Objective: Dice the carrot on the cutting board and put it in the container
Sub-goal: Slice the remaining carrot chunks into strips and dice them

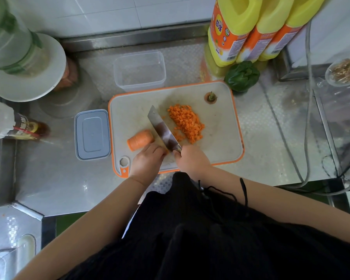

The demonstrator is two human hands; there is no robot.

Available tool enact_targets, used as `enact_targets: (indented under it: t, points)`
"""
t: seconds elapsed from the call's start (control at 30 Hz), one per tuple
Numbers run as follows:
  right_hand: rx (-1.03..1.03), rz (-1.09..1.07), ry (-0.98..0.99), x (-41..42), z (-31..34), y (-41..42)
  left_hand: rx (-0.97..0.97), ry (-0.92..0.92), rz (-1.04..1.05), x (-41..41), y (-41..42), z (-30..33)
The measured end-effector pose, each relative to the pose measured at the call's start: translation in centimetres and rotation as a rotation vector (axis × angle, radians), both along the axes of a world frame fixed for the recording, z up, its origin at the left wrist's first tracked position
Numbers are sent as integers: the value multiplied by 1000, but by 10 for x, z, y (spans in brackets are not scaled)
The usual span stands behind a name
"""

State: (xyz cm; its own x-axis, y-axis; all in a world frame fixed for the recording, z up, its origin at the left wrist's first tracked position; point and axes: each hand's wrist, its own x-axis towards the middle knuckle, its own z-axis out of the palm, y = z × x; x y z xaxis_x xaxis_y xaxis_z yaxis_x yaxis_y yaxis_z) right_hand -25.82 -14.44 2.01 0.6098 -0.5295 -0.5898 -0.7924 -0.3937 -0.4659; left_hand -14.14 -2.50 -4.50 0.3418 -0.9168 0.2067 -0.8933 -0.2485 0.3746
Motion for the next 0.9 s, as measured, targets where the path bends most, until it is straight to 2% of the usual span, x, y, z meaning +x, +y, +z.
enact_targets:
  t: [0.2, 0.5, 0.73, 0.9]
  points:
    - [-4, 50, 38, 5, -3, 4, 76, -30, -24, 2, -4, 3]
    - [-32, -24, 9, 15, -10, 7, 73, -2, -35, 0, -6, 4]
    - [125, -228, -77, 5, -3, -14, 50, -33, -60, -4, -1, 7]
    - [280, -408, -201, 0, 9, -18, 92, -184, -130, -14, -5, 19]
